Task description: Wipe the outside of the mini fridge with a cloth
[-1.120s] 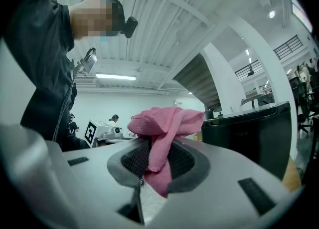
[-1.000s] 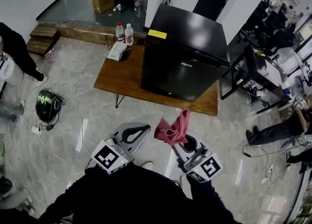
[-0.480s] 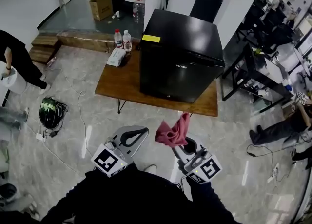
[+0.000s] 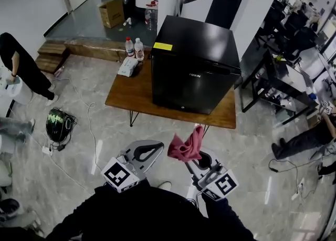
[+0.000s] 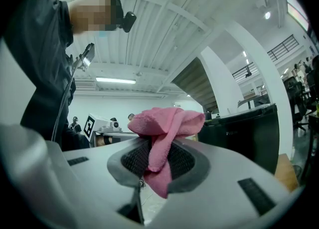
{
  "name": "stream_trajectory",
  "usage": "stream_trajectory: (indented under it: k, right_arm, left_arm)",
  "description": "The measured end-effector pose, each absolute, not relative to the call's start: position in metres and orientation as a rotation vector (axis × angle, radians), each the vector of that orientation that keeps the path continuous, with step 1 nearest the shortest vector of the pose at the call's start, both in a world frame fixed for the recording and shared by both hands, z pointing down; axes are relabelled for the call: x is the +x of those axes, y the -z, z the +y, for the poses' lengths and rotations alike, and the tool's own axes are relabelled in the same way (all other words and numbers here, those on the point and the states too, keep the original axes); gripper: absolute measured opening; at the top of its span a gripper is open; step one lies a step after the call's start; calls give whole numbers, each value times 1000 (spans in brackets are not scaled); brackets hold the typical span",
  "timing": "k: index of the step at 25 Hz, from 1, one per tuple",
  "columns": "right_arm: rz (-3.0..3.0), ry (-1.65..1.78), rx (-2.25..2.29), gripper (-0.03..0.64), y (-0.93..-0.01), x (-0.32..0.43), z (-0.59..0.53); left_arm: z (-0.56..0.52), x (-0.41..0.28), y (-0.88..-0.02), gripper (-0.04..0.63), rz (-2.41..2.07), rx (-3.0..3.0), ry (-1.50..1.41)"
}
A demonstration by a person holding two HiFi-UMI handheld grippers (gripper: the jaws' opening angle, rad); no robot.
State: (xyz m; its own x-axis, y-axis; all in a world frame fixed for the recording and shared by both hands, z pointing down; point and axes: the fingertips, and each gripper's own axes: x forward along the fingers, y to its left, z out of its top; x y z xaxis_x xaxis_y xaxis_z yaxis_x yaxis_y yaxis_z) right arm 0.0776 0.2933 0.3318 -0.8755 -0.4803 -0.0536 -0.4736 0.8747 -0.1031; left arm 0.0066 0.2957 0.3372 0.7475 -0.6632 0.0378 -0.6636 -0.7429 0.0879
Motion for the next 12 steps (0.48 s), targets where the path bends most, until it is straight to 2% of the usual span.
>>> stream_trajectory:
  k: [12]
  right_arm:
    - [2976,120,-752,87,-333,84,293]
  left_arm:
    - [296,17,-338,6,-1145,2850,-28]
